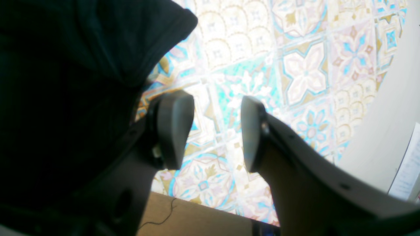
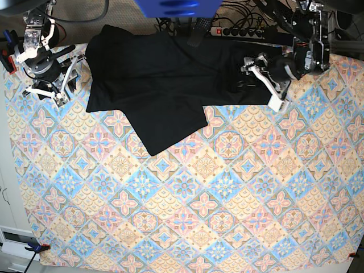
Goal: Fold the T-shirt properly
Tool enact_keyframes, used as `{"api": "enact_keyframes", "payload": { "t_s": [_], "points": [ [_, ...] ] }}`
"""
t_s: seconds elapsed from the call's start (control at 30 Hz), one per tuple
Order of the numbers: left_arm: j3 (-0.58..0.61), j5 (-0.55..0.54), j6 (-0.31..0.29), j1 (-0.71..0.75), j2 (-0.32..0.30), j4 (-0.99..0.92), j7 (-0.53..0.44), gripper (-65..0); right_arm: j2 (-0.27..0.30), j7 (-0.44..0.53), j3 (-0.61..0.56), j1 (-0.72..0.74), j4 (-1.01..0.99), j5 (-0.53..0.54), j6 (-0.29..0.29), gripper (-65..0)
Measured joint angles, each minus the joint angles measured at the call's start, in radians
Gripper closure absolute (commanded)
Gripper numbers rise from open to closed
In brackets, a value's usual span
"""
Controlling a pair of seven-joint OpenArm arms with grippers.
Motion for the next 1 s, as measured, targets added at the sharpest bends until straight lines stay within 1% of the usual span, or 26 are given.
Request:
{"api": "enact_keyframes", "payload": {
  "t_s": [0.1, 0.33, 0.5, 0.57, 0.63, 0.8, 0.83, 0.9, 0.93, 1.0],
  "points": [
    [0.042, 0.001, 0.0, -0.002, 0.027, 0.0, 0.002, -34.5, 0.0, 0.001, 0.002, 0.0, 0.0, 0.0, 0.0, -26.3],
    [0.116, -0.011, 0.0, -0.005, 0.027, 0.077, 0.002, -22.1, -0.001, 0.0, 0.003, -0.001, 0.0, 0.0, 0.0, -26.3],
    [0.12, -0.008, -0.001, 0.018, 0.021, 0.167, 0.009, -20.5, 0.0, 0.0, 0.003, -0.001, 0.0, 0.0, 0.0, -26.3],
    [0.107, -0.019, -0.022, 0.035, 0.021, 0.214, 0.006, -19.6, 0.0, 0.001, 0.003, -0.001, 0.0, 0.0, 0.0, -26.3],
    [0.054, -0.029, -0.031, 0.05, 0.023, 0.227, 0.005, -18.1, 0.0, 0.001, 0.003, -0.001, 0.0, 0.0, 0.0, -26.3],
    [-0.128, -0.014, -0.027, 0.099, 0.023, 0.224, 0.005, -15.7, 0.0, 0.001, 0.003, -0.004, 0.0, 0.0, -0.001, -26.3],
    [-0.156, -0.014, -0.037, 0.104, 0.024, 0.224, 0.008, -14.9, -0.002, 0.004, 0.003, -0.004, 0.0, 0.0, 0.0, -26.3],
    [-0.22, -0.024, -0.061, 0.106, 0.027, 0.224, 0.013, -11.7, 0.0, 0.001, 0.002, -0.004, 0.0, 0.0, -0.001, -26.3],
    [-0.262, -0.037, -0.076, 0.112, 0.032, 0.224, 0.011, -9.1, 0.002, 0.001, 0.002, -0.004, 0.0, -0.001, 0.0, -26.3],
    [-0.345, -0.038, -0.079, 0.123, 0.032, 0.226, 0.005, -3.2, 0.001, 0.0, 0.002, -0.004, 0.0, 0.0, 0.0, -26.3]
  ]
}}
